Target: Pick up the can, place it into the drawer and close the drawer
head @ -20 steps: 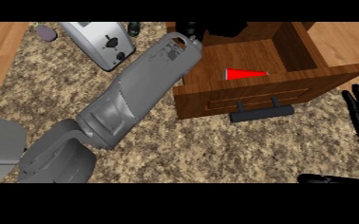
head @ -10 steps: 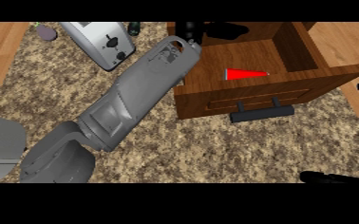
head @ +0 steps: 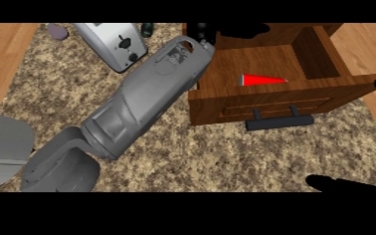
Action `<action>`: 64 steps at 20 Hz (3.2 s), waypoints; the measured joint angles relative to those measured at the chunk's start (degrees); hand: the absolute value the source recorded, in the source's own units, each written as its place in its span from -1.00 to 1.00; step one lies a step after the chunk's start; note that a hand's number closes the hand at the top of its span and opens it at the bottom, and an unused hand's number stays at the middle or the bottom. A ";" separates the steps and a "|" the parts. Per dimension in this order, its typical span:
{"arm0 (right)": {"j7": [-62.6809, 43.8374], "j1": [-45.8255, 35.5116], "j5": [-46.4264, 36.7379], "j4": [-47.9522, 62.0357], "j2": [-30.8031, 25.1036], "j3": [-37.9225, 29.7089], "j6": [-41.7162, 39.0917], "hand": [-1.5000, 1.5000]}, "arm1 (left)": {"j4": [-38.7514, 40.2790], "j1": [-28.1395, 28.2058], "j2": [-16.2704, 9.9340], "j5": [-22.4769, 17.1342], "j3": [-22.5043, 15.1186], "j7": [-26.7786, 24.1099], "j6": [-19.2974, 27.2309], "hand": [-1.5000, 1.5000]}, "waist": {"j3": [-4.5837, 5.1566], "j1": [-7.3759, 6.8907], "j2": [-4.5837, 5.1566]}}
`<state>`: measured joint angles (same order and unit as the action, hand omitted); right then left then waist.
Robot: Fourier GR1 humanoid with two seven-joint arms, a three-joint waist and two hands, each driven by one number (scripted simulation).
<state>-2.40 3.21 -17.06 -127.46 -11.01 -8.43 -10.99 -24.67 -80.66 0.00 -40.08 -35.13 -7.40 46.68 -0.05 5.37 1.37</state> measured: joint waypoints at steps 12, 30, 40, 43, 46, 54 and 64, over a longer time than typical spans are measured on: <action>2.36 -4.32 -27.39 10.40 -3.54 11.00 4.96 -1.00 | -2.27 -2.48 0.00 -0.87 -0.98 2.31 2.56 -1.00 | 0.02 -3.96 -0.86; 6.92 -18.21 -44.85 45.73 1.01 10.84 25.95 -1.00 | -17.40 4.39 -12.88 4.58 -0.92 12.90 -0.41 -1.00 | 0.79 -7.45 -2.17; 8.96 -30.40 -50.01 65.13 0.28 6.54 35.40 -1.00 | -27.62 8.70 -19.93 6.45 -1.66 19.23 -1.35 -1.00 | 1.31 -8.67 -2.40; 8.90 -33.82 -51.44 70.62 0.45 5.15 39.26 -1.00 | -30.53 10.61 -21.66 6.82 -1.61 20.44 -1.41 -1.00 | 1.28 -8.78 -2.32; 9.61 -37.19 -51.74 76.02 0.29 3.49 42.61 -1.00 | -33.66 12.84 -23.20 7.32 -1.73 21.48 -1.05 -1.00 | 1.20 -9.11 -2.19; 8.74 -48.20 -52.45 91.44 0.42 -0.84 49.63 -1.00 | -41.12 19.40 -26.73 8.63 -1.77 22.62 -1.21 -1.00 | 0.54 -9.52 -1.21; 7.02 -58.22 -53.73 105.11 -0.30 -3.36 54.59 -1.00 | -48.20 26.83 -29.69 10.38 -1.00 21.98 -1.79 -1.00 | 0.21 -9.63 -0.76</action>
<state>4.62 -55.01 -70.79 -22.35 -11.30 -11.79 43.60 -72.87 -53.83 -29.69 -29.70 -36.13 14.58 44.89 0.16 -4.26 0.60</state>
